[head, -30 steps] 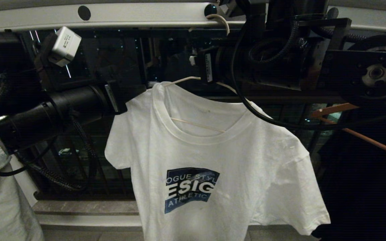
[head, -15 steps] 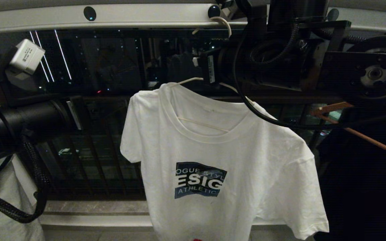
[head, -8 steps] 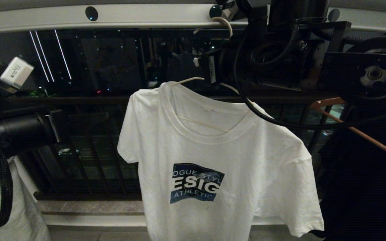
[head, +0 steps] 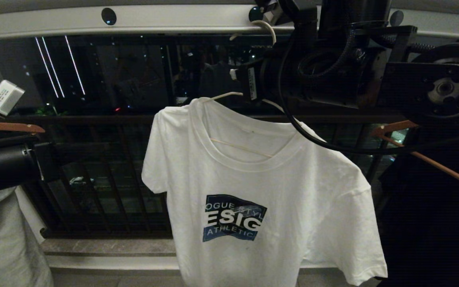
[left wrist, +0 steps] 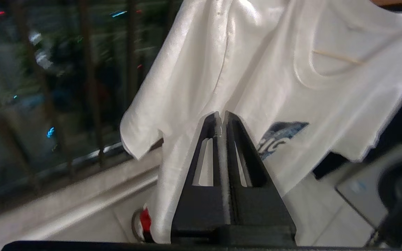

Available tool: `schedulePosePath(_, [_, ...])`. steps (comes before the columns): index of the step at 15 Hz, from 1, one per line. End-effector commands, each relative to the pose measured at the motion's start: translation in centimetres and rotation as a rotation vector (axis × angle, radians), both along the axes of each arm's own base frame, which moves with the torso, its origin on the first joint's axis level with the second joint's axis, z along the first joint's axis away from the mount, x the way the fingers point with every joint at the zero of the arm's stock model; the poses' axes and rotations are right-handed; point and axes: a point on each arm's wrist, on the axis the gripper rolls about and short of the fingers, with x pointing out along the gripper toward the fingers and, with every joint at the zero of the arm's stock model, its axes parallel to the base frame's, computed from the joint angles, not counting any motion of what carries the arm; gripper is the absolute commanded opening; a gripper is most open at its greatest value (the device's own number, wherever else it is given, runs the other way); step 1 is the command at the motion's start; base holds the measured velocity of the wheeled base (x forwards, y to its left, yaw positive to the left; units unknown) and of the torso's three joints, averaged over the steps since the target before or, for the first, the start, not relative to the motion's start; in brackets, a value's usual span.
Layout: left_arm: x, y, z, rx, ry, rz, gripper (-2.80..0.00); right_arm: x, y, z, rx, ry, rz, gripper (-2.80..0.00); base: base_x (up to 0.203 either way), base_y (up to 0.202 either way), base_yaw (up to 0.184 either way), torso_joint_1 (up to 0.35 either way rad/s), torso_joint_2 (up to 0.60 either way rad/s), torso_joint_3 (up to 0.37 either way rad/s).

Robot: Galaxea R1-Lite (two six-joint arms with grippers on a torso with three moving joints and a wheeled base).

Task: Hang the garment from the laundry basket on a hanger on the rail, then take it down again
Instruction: Take the clothes off the clothes rack

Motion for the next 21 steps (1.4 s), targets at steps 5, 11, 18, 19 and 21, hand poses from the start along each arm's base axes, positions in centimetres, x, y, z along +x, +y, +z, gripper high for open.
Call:
schedulePosePath(5, [4.8,2.6,-3.4,0.063,-0.031,-0.117,0.0,0.4,0.4,-0.8,-0.034,0.018,0.001,-2.8,0.0,0.0,0.0,0.0,0.0,0.0])
schedulePosePath(11, [10.6,3.4,-4.2,0.068,-0.06,-0.182,0.0,0.4,0.3,-0.8,-0.034,0.018,0.001,-2.8,0.0,0.0,0.0,0.0,0.0,0.0])
schedulePosePath(18, [15.2,2.1,-5.1,0.101,-0.124,-0.25,0.0,0.3,0.4,-0.8,-0.035,0.017,0.003,-2.8,0.0,0.0,0.0,0.0,0.0,0.0])
schedulePosePath(19, [15.7,2.2,-5.3,0.101,-0.124,-0.251,0.0,0.3,0.4,-0.8,-0.035,0.017,0.003,-2.8,0.0,0.0,0.0,0.0,0.0,0.0])
schedulePosePath(21, [16.3,1.7,-5.3,0.102,-0.131,-0.266,0.0,0.3,0.4,-0.8,-0.041,0.014,0.003,-2.8,0.0,0.0,0.0,0.0,0.0,0.0])
